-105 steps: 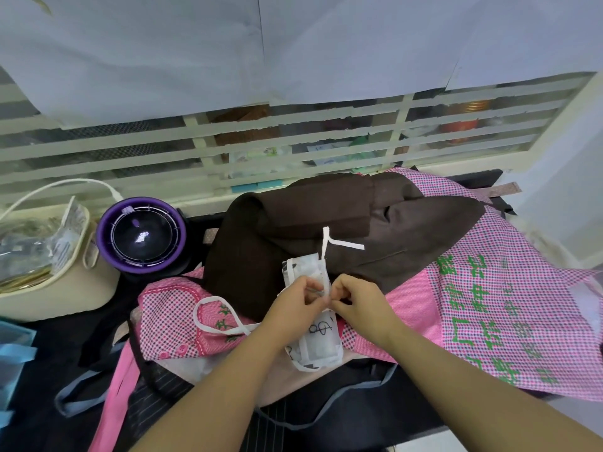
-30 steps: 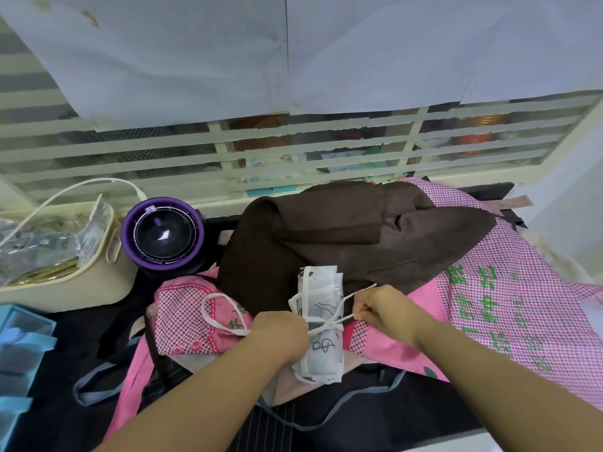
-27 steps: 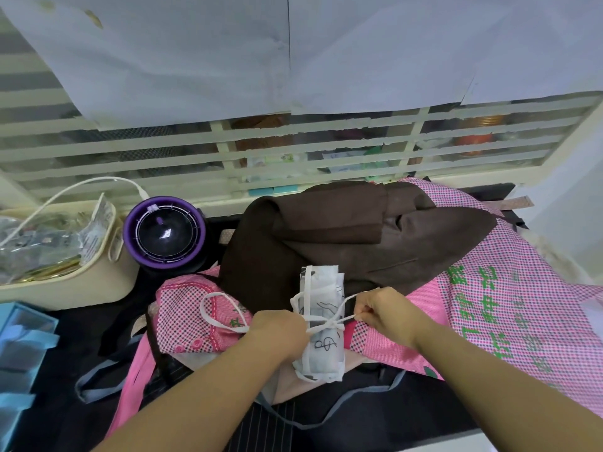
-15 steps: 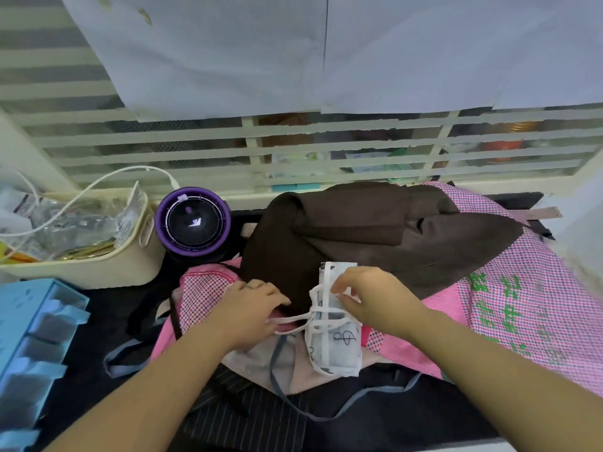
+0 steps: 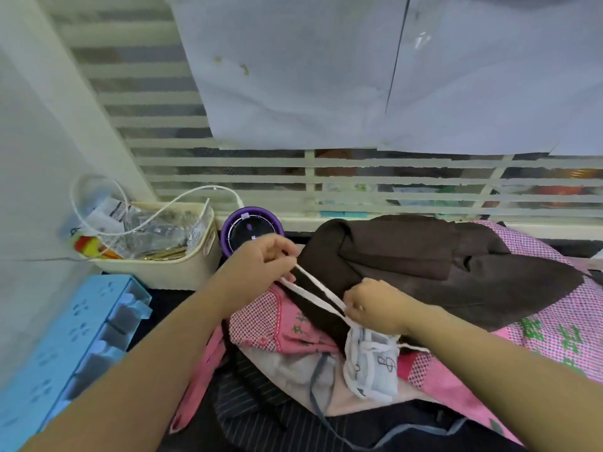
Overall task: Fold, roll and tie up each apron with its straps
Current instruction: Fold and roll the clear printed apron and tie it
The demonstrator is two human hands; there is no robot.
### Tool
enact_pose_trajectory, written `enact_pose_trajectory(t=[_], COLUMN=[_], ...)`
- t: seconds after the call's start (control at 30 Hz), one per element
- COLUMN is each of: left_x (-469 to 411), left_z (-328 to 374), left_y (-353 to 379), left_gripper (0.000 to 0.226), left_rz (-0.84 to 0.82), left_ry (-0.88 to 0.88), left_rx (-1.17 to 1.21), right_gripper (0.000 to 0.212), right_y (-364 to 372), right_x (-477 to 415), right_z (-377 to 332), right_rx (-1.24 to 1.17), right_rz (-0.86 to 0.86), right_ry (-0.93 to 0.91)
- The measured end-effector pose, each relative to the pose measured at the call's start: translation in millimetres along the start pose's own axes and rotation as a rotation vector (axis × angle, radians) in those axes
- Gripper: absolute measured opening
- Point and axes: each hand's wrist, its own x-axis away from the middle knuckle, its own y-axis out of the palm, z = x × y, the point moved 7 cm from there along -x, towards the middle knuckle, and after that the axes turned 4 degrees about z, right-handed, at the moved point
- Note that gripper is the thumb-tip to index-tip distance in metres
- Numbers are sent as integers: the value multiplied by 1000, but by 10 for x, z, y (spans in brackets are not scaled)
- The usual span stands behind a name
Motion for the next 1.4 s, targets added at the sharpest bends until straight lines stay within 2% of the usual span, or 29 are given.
enact_pose_trajectory(t=[0.07,0.2,0.27,0.37,0.47,0.57,0.73,1.03,1.17,1.27,1.33,1.4], left_x=[45,149,225,362,488,615,929,1810,2232,2515,2717,2904], left_z=[260,902,1244,1765,2246,2604,2906,3207,3371,3540,3641,3718], left_y=[-154,-371,-497,-729,-1003,-1213,-1644,-2682,-3188,-3477,-3666,-3795], left_gripper=[13,17,15,16,27,28,25,31,35,29,25,25], left_rz=[24,95,127,192,315,410,546,866,1029,1146,1234,1329], left_ry=[3,165,271,437,520,551,562,469,351,279,251,241], left_rx=[251,514,583,548,434,336,152,-247,-595,-953,-1080,-1102], right_gripper=[27,25,28,27,19,7,10,5,14,27,32,35], right_y=[-300,-947,-1271,-1842,-2408,-2826,-3458,-4289,-4651,-4911,-5048,-5124], right_x=[15,105,108,85,93,132,280,293,293,392,507,588], right_z=[-1,-100,-198,-428,-763,-1162,-1871,-3009,-3608,-3990,-4241,-4483], right_rx=[-153,-392,-437,-443,-517,-617,-806,-1162,-1295,-1196,-978,-750], right_rz=[68,176,233,358,443,431,372,383,468,668,856,961], right_ry=[10,19,-10,-104,-209,-308,-486,-638,-737,-864,-938,-970])
